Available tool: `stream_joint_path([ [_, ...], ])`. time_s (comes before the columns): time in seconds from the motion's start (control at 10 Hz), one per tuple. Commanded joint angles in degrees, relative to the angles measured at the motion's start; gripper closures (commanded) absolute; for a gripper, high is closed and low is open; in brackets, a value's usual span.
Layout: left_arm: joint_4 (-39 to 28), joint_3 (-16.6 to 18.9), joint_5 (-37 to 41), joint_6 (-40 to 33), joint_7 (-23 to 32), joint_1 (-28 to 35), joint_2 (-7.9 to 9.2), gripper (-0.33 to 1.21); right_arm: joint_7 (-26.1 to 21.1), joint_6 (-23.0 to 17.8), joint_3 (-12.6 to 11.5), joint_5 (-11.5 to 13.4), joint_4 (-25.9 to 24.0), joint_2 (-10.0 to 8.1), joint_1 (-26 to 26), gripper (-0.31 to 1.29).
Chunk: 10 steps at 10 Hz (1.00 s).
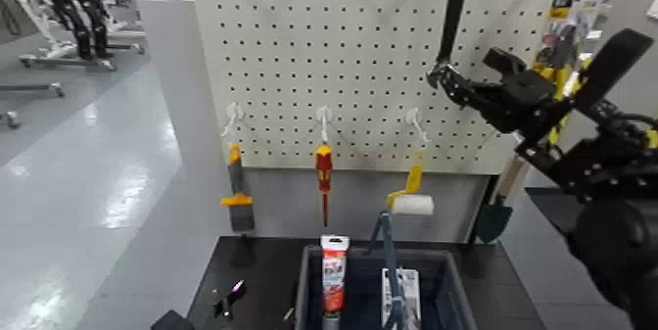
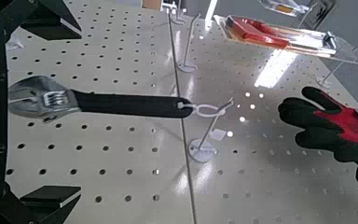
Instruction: Put the black wrench into the crate.
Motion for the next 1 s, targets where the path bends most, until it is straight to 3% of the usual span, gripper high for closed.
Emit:
stream_joint_path([
  [0.1,0.3,-0.6,0.7,-0.2,-0.1,-0.3,0.30,0.10,1.7,1.7,1.7,-1.1,2.0,-0.47,-4.4,0.18],
  [0.3,0.3,-0.6,0.8,-0.2,-0.1,-0.3,0.30,0.10,3.0,4.9,2.4,-0.8,2.2,-0.64,-6.6,0.21],
  [0.4,0.3,-0.6,0.8,-0.2,-0.1,-0.3,0.30,0.10,3.4,6.0,2.4,-0.4,1.7,-0.64,-6.8,0.47],
  [0.5,0.3,-0.6,0.9,-0.2,-0.2,-0.2,0.30,0.10,2.7,7.0,2.3,0.4,0.7,-0.38,-6.7,1.12],
  [0.7,0.3,-0.7,0.9,-0.2,-0.3,-0.3,0.39,0.10,1.6,8.4,2.3,1.0,-0.1,-0.47,-6.7,1.23],
  [1.0,0.3,-0.8,1.0,-0.2,-0.4,-0.3,0.48,0.10,1.6,9.0,2.2,1.1,-0.5,-0.64,-6.7,1.23],
])
